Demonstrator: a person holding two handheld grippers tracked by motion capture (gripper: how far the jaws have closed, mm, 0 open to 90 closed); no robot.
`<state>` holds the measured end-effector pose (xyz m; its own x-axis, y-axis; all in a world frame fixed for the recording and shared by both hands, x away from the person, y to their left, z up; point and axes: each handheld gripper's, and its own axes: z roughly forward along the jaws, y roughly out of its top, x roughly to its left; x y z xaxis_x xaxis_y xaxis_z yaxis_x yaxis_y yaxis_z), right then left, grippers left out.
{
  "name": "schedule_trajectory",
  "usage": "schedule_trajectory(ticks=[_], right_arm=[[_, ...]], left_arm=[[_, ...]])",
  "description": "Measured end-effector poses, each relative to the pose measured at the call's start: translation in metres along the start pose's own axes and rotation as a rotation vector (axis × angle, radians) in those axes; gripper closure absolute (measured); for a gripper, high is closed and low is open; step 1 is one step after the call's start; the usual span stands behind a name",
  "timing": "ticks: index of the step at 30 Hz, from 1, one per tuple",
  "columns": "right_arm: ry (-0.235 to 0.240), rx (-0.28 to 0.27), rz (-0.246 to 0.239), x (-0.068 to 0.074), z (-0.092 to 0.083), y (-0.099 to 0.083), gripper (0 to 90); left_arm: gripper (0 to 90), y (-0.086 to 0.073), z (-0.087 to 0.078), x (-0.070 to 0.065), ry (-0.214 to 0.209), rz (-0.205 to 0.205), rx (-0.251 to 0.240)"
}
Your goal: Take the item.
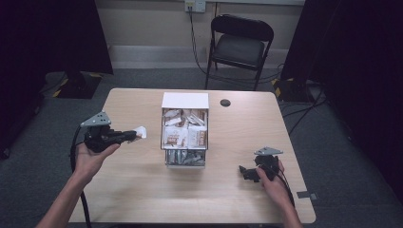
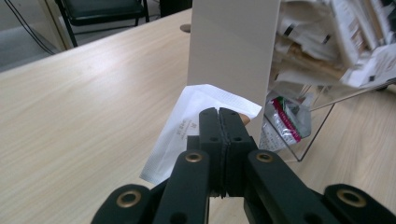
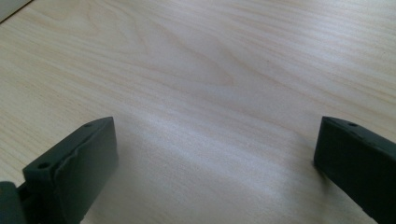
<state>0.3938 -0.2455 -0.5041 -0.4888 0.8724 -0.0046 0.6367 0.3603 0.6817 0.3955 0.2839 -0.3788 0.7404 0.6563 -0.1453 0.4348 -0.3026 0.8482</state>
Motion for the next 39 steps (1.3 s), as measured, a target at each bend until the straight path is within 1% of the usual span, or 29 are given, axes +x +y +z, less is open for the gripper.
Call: schedule_trajectory(ticks=[3, 6, 7, 10, 12, 13, 15, 16, 17, 22, 29, 30, 32, 39], right_arm=[[0.000, 0.000, 0.000, 0.000, 0.000, 0.000, 0.0], [0.000, 0.000, 0.000, 0.000, 0.000, 0.000, 0.0], [0.000, 0.000, 0.000, 0.000, 0.000, 0.000, 0.0], [0.000, 0.000, 0.000, 0.000, 0.000, 0.000, 0.0], [0.000, 0.000, 0.000, 0.000, 0.000, 0.000, 0.0], [0.000, 0.000, 0.000, 0.000, 0.000, 0.000, 0.0], [0.000, 0.000, 0.000, 0.000, 0.000, 0.000, 0.0], [0.000, 0.000, 0.000, 0.000, 0.000, 0.000, 0.0], [0.000, 0.000, 0.000, 0.000, 0.000, 0.000, 0.0], [0.000, 0.000, 0.000, 0.000, 0.000, 0.000, 0.0], [0.000, 0.000, 0.000, 0.000, 0.000, 0.000, 0.0], [0.000, 0.000, 0.000, 0.000, 0.000, 0.000, 0.0], [0.000, 0.000, 0.000, 0.000, 0.000, 0.000, 0.0], [0.000, 0.000, 0.000, 0.000, 0.000, 0.000, 0.0]], left_arm=[[89.3, -0.003, 0.005, 0.000, -0.006, -0.001, 0.012], [89.3, -0.007, 0.013, -0.001, 0.001, -0.008, 0.020], [89.2, -0.008, 0.015, -0.001, 0.006, -0.009, 0.028], [89.2, -0.013, 0.024, 0.000, -0.006, -0.020, 0.055], [89.2, -0.016, 0.030, 0.000, -0.011, -0.015, 0.076], [89.2, -0.018, 0.034, 0.000, -0.009, -0.018, 0.082], [89.3, -0.022, 0.041, 0.000, -0.023, -0.021, 0.103], [89.3, -0.024, 0.044, -0.001, -0.020, -0.019, 0.108], [89.3, -0.026, 0.048, -0.001, -0.024, -0.021, 0.124], [89.2, -0.032, 0.061, -0.005, -0.044, -0.017, 0.158], [89.2, -0.040, 0.075, -0.005, -0.050, -0.021, 0.198], [89.2, -0.041, 0.077, -0.005, -0.055, -0.023, 0.210], [89.3, -0.042, 0.080, -0.005, -0.059, -0.030, 0.212], [89.3, -0.047, 0.087, -0.006, -0.071, -0.036, 0.231]])
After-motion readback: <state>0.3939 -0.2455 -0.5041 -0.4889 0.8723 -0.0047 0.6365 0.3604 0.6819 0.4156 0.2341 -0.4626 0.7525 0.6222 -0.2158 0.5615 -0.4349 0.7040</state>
